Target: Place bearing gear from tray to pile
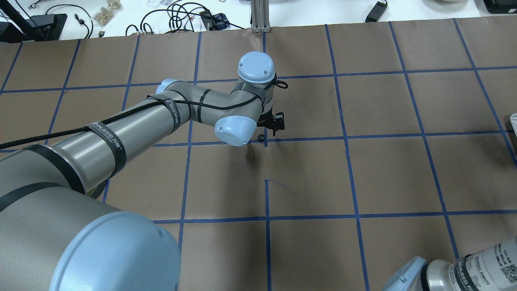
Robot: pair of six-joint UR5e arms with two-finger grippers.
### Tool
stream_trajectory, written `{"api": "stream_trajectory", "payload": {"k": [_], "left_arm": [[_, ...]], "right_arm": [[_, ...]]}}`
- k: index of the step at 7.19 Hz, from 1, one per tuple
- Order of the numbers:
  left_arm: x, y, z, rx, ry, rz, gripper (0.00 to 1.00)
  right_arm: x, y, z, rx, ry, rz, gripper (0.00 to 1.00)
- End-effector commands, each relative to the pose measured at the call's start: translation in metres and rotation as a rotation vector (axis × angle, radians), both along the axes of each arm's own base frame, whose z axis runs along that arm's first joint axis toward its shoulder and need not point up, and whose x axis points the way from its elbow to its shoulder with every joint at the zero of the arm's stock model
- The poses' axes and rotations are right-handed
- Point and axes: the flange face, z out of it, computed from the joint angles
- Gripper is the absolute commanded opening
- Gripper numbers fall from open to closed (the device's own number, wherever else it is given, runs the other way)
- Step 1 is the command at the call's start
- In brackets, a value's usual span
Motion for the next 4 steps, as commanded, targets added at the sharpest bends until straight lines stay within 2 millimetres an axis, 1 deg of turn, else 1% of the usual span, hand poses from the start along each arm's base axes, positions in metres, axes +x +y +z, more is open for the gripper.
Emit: {"api": "stream_trajectory", "payload": {"k": [1,2,3,4], "left_arm": [[-0.006,0.003,-0.004,0.001,-0.008,-0.009,0.74],[-0.005,0.004,0.000,-0.001,-0.002,-0.016,0.56],[-0.004,0.004,0.002,-0.002,0.004,-0.021,0.43],[-0.003,0.005,0.003,-0.003,0.001,-0.020,0.23]], "right_arm": [[0.002,0.006,-0.002,0.008,0.003,-0.013,0.85],[0.001,0.006,0.001,0.004,0.011,-0.018,0.75],[-0.002,0.004,0.008,-0.005,0.023,-0.018,0.74],[0.000,0.004,0.006,0.004,0.026,-0.016,0.68]]}}
